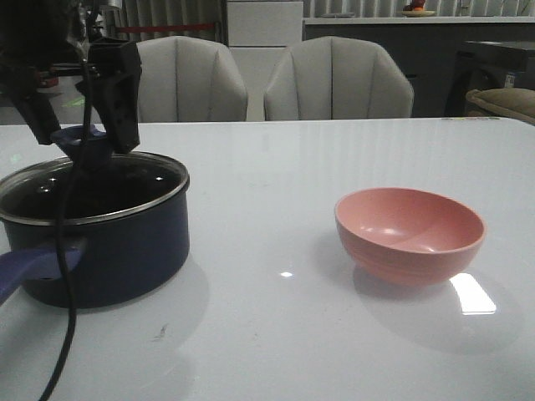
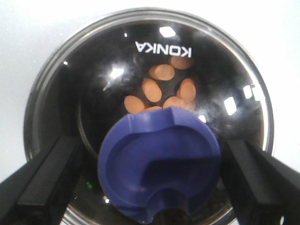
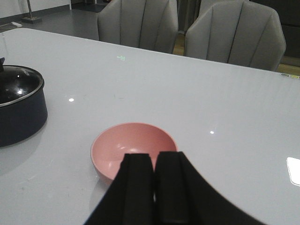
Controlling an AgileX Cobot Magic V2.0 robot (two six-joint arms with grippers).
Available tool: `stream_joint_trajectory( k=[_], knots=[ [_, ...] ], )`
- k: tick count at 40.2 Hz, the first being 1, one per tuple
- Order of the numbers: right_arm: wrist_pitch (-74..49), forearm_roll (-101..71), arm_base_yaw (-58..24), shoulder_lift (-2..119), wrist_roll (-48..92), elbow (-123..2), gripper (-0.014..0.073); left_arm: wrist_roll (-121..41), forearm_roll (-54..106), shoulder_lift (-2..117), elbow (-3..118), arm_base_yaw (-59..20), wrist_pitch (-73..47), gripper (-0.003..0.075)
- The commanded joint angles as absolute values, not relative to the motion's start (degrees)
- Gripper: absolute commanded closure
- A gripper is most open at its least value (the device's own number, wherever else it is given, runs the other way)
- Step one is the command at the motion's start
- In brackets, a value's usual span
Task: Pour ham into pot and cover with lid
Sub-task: 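Lower the lid onto the saucepan and open the left gripper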
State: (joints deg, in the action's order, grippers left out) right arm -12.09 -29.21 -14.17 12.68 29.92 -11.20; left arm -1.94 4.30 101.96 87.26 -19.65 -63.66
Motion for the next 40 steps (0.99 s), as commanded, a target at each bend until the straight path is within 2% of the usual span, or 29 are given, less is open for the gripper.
stream_joint_trajectory(
  k=[1, 10, 16, 30, 40],
  knots=[
    [-7.5, -29.6, -14.3, 13.0, 30.2, -12.6, 0.0444, -1.9, 4.5, 99.3, 90.8, -20.0, -62.7, 0.0104],
    [-7.5, -29.6, -14.3, 13.0, 30.2, -12.6, 0.0444, -2.5, 4.4, 94.8, 93.1, -20.0, -63.9, 0.0104],
    [-7.5, -29.6, -14.3, 13.0, 30.2, -12.6, 0.0444, -2.5, 4.4, 87.2, 89.1, -20.0, -58.5, 0.0104],
    [-7.5, -29.6, -14.3, 13.0, 30.2, -12.6, 0.0444, -2.5, 4.4, 63.0, 70.7, -20.0, -46.1, 0.0104],
    [-7.5, -29.6, -14.3, 13.0, 30.2, -12.6, 0.0444, -2.5, 4.4, 46.2, 53.1, -20.0, -34.2, 0.0104]
  ],
)
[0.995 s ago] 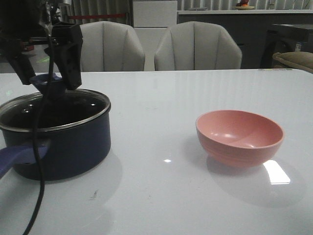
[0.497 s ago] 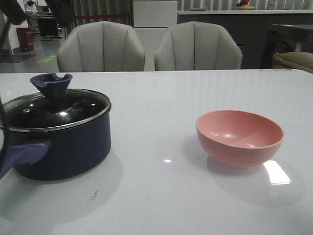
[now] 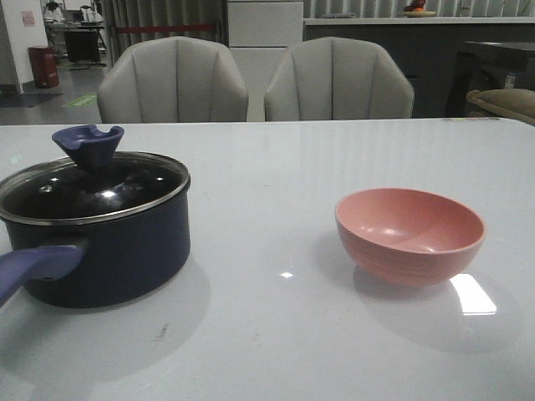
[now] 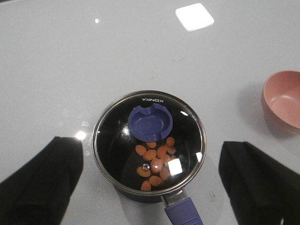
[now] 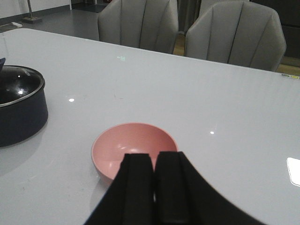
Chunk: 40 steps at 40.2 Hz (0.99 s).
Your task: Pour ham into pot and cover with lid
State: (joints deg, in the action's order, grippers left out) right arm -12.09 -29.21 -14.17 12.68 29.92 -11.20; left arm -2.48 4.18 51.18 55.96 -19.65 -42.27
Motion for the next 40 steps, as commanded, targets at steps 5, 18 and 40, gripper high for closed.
stream_joint_trajectory(
  k=[5, 18, 40],
  knots=[
    [-7.5, -29.6, -14.3, 13.0, 30.2, -12.6, 0.0444, -2.5, 4.1, 36.7, 44.1, -20.0, -29.6, 0.0106],
    [-7.5, -29.6, -14.3, 13.0, 30.2, -12.6, 0.0444, -2.5, 4.3, 13.2, 25.7, -20.0, -22.3, 0.0358],
    [-7.5, -29.6, -14.3, 13.0, 30.2, -12.6, 0.0444, -2.5, 4.4, 8.2, 21.5, -20.0, -21.4, 0.0606]
  ],
)
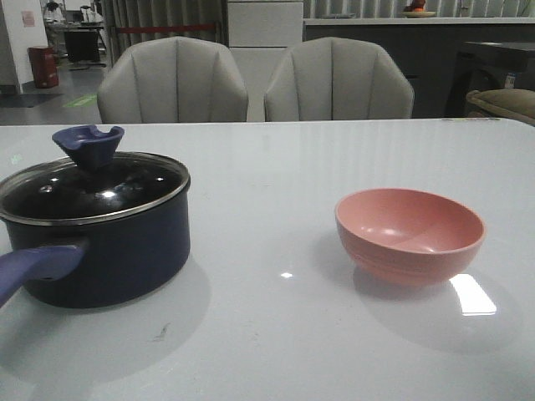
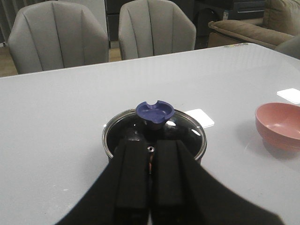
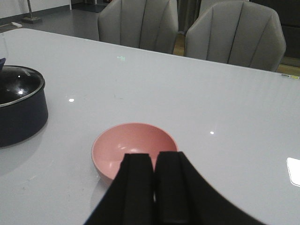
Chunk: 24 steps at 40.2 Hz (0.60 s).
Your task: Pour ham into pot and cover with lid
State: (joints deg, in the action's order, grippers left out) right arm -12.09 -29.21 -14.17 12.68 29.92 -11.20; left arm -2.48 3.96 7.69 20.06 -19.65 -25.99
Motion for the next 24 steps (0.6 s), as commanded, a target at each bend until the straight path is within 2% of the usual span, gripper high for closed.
stream_joint_trajectory(
  k=[1, 11, 16, 24],
  knots=[
    [-7.5, -29.6, -14.3, 13.0, 30.2, -12.6, 0.0444, -2.5, 4.4, 8.2, 21.5, -20.0, -21.4, 0.0606],
    [-7.5, -29.6, -14.3, 13.0, 30.2, -12.6, 0.0444, -2.5, 4.4, 8.2, 21.2, -20.0, -21.1, 0.0606],
    [-7.5, -29.6, -14.3, 13.0, 30.2, -12.6, 0.0444, -2.5, 3.9, 7.4, 18.2, -19.1, -16.8, 0.0606],
    [-7.5, -29.6, -14.3, 13.0, 30.2, -12.6, 0.0444, -2.5, 3.9, 2.4, 6.8, -8.5, -3.1, 0.0607]
  ],
)
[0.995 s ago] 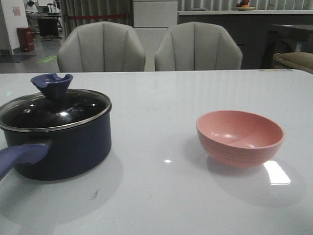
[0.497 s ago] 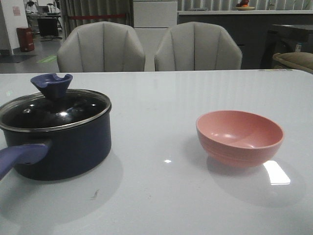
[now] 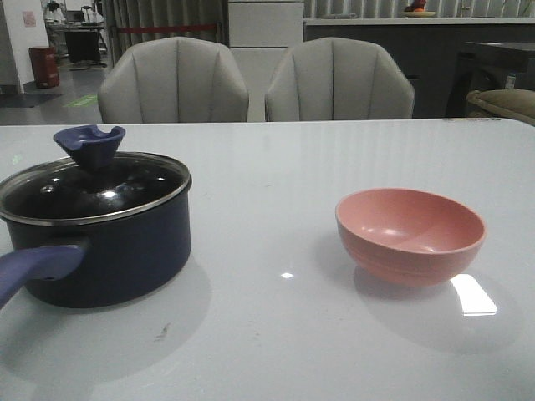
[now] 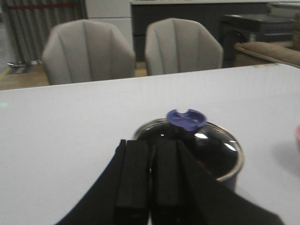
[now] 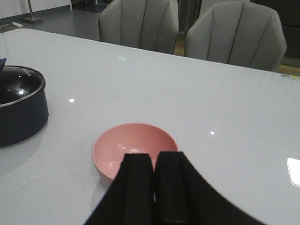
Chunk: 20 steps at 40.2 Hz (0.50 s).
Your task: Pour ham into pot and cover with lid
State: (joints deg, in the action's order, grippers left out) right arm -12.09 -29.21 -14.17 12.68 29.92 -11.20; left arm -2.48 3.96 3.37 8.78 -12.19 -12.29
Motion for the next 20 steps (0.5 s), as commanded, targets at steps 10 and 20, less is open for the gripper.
stream_joint_trajectory(
  k=[10, 20],
  knots=[
    [-7.5, -29.6, -14.3, 13.0, 30.2, -12.6, 0.0444, -2.5, 3.9, -1.4, -1.4, 2.5, 1.6, 0.0607],
    [-7.5, -29.6, -14.3, 13.0, 30.2, -12.6, 0.0444, -2.5, 3.9, -1.4, -1.4, 2.7, 2.6, 0.0607]
  ],
)
